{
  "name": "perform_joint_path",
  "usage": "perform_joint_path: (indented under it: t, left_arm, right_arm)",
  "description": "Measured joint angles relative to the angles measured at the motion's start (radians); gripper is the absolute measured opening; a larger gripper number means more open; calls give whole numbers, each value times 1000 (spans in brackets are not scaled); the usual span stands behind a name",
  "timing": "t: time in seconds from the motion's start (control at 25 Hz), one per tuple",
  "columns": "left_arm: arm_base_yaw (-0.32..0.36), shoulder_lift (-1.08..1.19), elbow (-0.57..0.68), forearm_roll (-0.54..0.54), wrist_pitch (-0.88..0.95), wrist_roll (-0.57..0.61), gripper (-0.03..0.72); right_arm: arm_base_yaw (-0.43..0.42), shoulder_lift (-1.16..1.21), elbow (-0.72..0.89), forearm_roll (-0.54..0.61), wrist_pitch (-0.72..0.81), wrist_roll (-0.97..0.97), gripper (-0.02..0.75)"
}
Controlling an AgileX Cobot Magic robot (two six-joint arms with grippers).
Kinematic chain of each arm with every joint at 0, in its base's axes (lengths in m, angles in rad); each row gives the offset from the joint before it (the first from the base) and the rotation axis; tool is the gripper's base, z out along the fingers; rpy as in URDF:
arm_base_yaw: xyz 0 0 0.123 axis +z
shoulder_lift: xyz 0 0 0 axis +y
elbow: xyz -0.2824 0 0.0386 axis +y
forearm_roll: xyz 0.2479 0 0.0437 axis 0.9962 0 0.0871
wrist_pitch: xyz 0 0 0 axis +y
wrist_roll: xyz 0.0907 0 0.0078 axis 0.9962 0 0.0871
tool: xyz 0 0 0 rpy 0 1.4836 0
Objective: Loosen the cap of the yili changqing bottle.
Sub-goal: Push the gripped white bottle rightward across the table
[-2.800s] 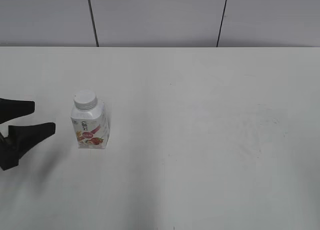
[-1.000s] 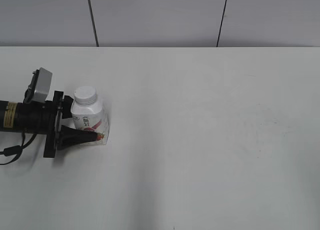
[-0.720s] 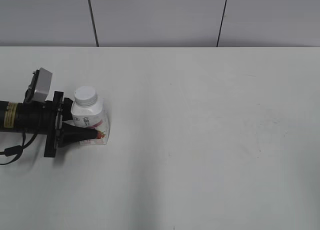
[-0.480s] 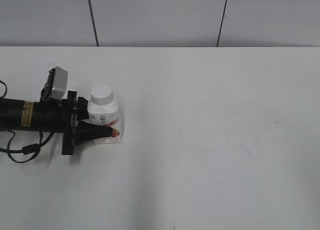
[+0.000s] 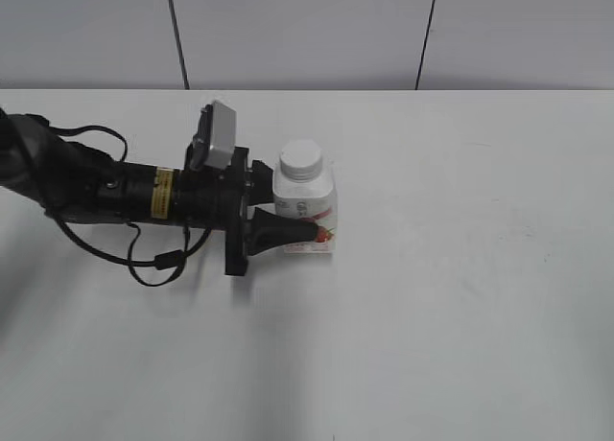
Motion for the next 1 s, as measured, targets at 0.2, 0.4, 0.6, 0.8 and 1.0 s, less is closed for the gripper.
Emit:
perform_joint_path:
  t: [0.2,0.4,0.6,0.8,1.0]
  left_arm:
    - [-66,62,-54,-44,-3,-6,366]
    - [-74,91,-55,-42,15,-7,366]
    - [-74,100,-56,-37,36,-8,365]
    - [-75,99,-60,-34,42,-10,365]
    - [-75,99,-62,-31,45,-11,365]
  right_arm:
    - [0,0,0,0,0,0,533]
    - [0,0,0,0,0,0,533]
    - [0,0,0,0,0,0,533]
    - [0,0,0,0,0,0,533]
    - [0,0,0,0,0,0,533]
